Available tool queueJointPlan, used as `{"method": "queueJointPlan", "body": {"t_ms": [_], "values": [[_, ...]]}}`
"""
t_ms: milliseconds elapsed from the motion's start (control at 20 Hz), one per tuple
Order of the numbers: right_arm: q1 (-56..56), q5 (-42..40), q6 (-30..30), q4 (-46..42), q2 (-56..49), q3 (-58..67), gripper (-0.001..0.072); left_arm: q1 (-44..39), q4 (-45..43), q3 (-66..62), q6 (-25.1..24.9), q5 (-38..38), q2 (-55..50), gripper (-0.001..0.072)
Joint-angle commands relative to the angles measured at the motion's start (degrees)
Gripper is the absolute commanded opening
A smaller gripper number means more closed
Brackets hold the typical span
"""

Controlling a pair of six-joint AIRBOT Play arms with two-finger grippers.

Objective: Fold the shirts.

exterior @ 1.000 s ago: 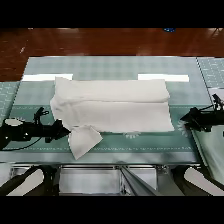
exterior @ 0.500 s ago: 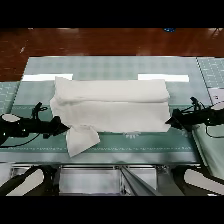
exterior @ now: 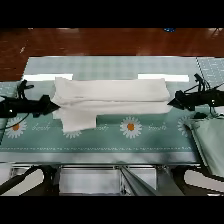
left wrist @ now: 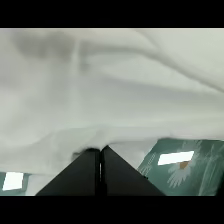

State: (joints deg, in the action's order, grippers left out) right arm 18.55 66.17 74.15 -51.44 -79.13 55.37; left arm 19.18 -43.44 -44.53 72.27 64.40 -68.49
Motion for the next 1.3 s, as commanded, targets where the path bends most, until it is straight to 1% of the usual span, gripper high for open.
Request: {"method": "queueJointPlan", "body": {"t_ms": [0, 150, 300, 450, 550, 650, 700, 750, 800, 900, 1000, 1050, 1150, 1200, 1250], "values": [[-1.7, -0.8, 0.2, 2.6, -4.9, 8.8, 0.0021, -2.5, 0.0, -12.1, 2.4, -1.4, -8.0, 0.0014], [-3.8, -3.7, 2.3, 3.1, -11.3, 16.7, 0.0021, -5.1, 0.0, -23.3, 6.3, -1.3, -18.9, 0.0014], [-4.7, -3.7, 4.7, 3.0, -17.7, 24.0, 0.0021, -7.0, 0.0, -34.5, 9.3, -0.8, -28.6, 0.0014], [-4.8, -3.7, 6.1, 3.0, -22.3, 29.1, 0.0021, -7.4, 0.0, -43.6, 12.0, -0.7, -35.7, 0.0014], [-4.8, -4.0, 6.4, 3.0, -24.1, 30.6, 0.0021, -7.4, 0.0, -47.6, 12.5, -0.7, -39.2, 0.0014], [-4.8, -4.9, 6.4, 3.0, -25.4, 30.7, 0.0022, -7.6, 0.0, -48.9, 12.5, -0.1, -41.5, 0.0014], [-4.8, -5.7, 6.4, 3.0, -26.0, 30.7, 0.0093, -7.7, -0.1, -48.9, 12.2, 0.8, -42.4, 0.0022], [-4.8, -6.5, 6.3, 3.0, -26.4, 30.7, 0.0304, -7.8, -0.1, -48.9, 12.2, 2.3, -43.2, 0.0186], [-4.8, -7.1, 5.9, 2.9, -26.5, 30.7, 0.0411, -7.7, -0.1, -48.9, 12.2, 4.2, -43.5, 0.0506], [-3.1, -6.3, 6.0, 2.9, -25.2, 30.7, 0.0412, -5.3, -0.3, -50.3, 12.3, 9.4, -43.3, 0.0506], [0.7, -3.5, 6.6, 2.6, -22.1, 30.7, 0.0411, -0.9, -3.2, -53.9, 13.2, 16.9, -41.9, 0.0505], [3.0, -1.7, 7.3, 1.4, -20.4, 30.7, 0.0411, 1.2, -5.2, -54.9, 13.2, 19.5, -40.0, 0.0505], [7.5, 2.0, 8.3, -4.2, -17.3, 30.7, 0.0410, 5.0, -10.8, -54.9, 12.9, 20.3, -33.3, 0.0505], [9.2, 3.2, 9.4, -7.0, -16.3, 30.4, 0.0410, 5.7, -14.2, -54.4, 12.8, 18.7, -29.5, 0.0505], [10.0, 3.3, 9.8, -7.9, -15.6, 29.6, 0.0410, 5.9, -16.9, -52.8, 12.8, 15.8, -25.3, 0.0505]]}}
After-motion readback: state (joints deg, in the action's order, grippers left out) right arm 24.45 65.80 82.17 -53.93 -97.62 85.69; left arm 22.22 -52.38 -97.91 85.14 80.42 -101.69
